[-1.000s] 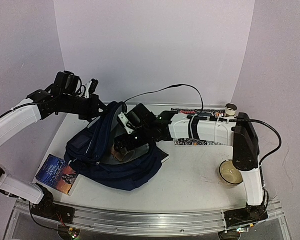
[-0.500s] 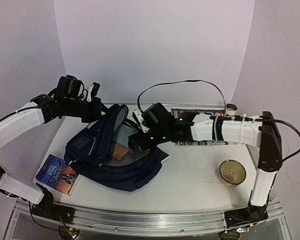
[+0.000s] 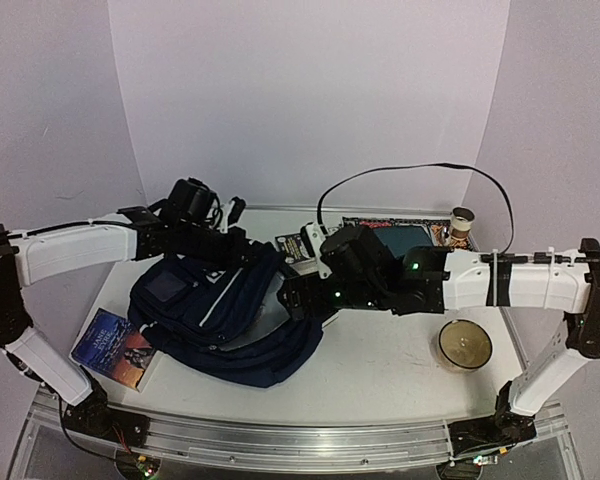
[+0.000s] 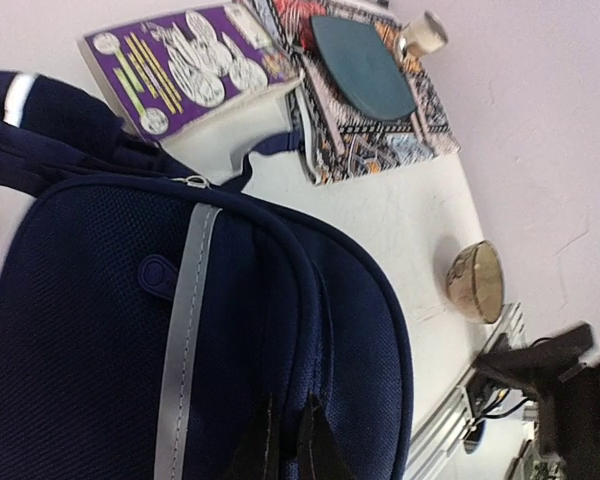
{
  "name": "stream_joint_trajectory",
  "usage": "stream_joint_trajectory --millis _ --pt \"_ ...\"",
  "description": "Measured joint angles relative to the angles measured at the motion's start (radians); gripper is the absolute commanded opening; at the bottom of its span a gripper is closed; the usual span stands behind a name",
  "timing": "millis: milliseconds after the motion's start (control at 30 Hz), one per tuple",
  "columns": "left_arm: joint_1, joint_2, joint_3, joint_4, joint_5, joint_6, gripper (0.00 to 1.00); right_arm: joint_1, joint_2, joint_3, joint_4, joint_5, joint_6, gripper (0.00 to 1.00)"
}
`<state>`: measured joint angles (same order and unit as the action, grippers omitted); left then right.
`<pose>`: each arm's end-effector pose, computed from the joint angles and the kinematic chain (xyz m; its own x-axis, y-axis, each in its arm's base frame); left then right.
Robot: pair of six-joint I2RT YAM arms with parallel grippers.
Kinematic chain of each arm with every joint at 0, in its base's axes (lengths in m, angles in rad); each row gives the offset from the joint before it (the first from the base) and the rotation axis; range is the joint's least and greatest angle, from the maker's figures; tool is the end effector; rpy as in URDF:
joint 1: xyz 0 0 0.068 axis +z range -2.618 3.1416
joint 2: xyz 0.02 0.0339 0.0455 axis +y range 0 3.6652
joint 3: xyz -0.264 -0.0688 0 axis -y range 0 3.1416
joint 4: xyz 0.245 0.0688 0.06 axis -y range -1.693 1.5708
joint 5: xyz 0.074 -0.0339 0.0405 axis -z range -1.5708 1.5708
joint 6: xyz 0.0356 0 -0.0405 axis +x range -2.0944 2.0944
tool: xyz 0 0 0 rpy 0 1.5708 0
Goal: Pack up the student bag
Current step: Put down the student bag in the second largest pocket, then adjust the student bag at the center of the board.
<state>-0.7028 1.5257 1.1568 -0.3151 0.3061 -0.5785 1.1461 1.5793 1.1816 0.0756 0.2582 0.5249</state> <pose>0.2540 -0.2292 0.2766 -0.8381 0.0267 -0.5448 0.4016 0.7061 -0.5832 0.1625 0.3372 0.3036 -0.5043 0.0606 -0.8614 -0.6106 0.6803 0.4054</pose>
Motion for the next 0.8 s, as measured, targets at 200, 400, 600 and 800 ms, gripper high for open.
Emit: stream_joint_trajectory --millis 200,400,600,800 --pt "-0.045 0.084 0.01 0.038 -0.052 -0.035 0.45 0.108 0.053 0.019 0.025 0.071 0.079 0.98" --pt "-0.032 -0.094 -0.054 0.048 -0.192 -0.095 0.71 0.184 0.136 0.065 0.012 0.099 0.171 0.98" --pt "-0.017 -0.423 -0.205 -0.083 -0.367 -0.203 0.8 0.202 0.158 0.072 -0.027 0.112 0.333 0.97" --pt "-0.008 -0.604 -0.423 -0.21 -0.432 -0.354 0.8 0.186 0.194 0.071 -0.035 0.102 0.466 0.91"
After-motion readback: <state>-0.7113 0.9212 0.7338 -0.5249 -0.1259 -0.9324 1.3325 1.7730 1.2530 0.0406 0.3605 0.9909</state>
